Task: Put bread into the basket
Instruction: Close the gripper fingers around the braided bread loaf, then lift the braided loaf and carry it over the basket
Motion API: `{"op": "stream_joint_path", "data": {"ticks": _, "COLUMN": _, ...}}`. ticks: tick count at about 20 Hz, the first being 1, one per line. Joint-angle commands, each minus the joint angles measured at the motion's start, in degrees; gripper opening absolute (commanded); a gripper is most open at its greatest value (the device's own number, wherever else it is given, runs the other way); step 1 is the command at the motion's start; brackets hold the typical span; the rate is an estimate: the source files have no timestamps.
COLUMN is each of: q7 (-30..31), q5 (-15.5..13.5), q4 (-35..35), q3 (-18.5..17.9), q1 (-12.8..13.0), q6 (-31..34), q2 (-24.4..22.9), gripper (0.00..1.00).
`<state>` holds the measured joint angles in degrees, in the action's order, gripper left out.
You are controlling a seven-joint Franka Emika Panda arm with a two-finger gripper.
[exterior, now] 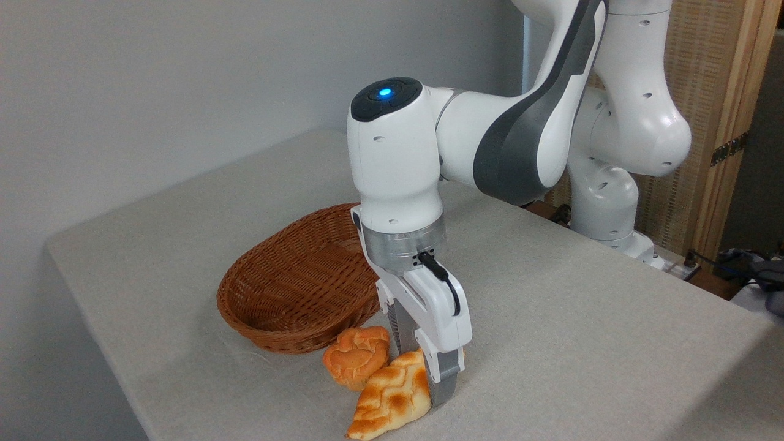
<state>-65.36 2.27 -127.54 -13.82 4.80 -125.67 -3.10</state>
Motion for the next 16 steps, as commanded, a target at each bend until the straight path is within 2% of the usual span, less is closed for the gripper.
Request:
{"op": "stream_joint_path", "data": {"ticks": 1, "q7": -1.0, "q5": 1.1, "q4": -0.2, "q3": -0.5, "q1": 0.1, "q6": -1.2, "q2": -0.6, "gripper": 0.32}}
{"op": "stream_joint_path", "data": {"ticks": 16, "q7": -1.3, "q5": 1.1, "q4": 1.8, "q3": -0.9, "q1": -0.1, "q6": -0.7, "q2": -1.5, "gripper": 0.33}}
